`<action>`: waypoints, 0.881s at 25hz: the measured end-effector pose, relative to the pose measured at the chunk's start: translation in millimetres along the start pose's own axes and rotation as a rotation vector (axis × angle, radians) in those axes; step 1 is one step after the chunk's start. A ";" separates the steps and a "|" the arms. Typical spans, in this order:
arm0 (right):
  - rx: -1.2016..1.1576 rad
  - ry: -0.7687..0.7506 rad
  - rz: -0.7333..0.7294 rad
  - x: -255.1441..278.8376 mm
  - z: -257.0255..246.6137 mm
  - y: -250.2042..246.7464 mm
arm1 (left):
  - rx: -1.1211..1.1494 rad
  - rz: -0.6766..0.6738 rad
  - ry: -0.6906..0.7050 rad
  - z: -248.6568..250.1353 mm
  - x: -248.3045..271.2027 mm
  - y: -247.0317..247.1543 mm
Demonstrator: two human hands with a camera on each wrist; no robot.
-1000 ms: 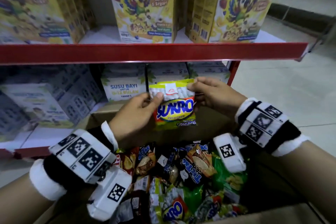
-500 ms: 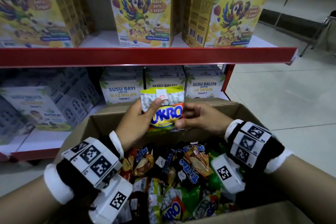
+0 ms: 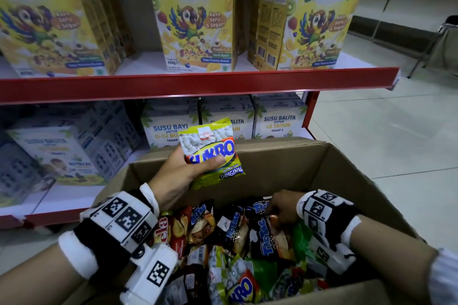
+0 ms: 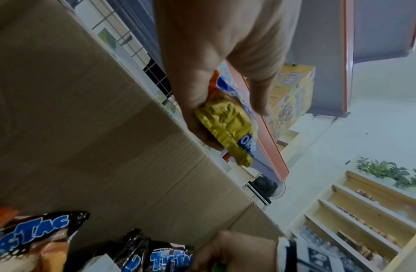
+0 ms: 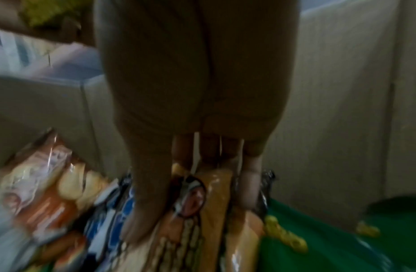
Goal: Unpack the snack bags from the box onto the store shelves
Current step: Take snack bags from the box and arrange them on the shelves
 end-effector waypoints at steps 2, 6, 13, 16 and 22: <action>-0.138 0.020 0.090 12.9 2.2 -28.2 | -0.024 0.009 0.032 -0.4 0.1 -1.3; -0.656 0.029 0.346 51.7 6.9 -103.0 | -0.030 0.080 0.090 2.1 -2.7 -10.3; -1.451 -0.140 0.578 81.6 -27.9 -138.6 | 0.013 0.188 0.064 6.1 -3.3 -11.2; -1.569 -0.148 0.595 73.6 -48.1 -126.3 | 0.076 0.080 -0.002 9.2 5.7 5.8; -1.703 -0.147 0.582 66.9 -59.6 -114.8 | 0.158 -0.027 -0.013 20.8 12.5 15.2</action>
Point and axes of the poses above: each hand's wrist, its own x-axis away from the middle knuckle, its own y-axis out of the palm, z = x × y, the point moved 5 cm from there along -x, towards the middle knuckle, and after that the axes turned 8 degrees about z, right-handed, at the moved point
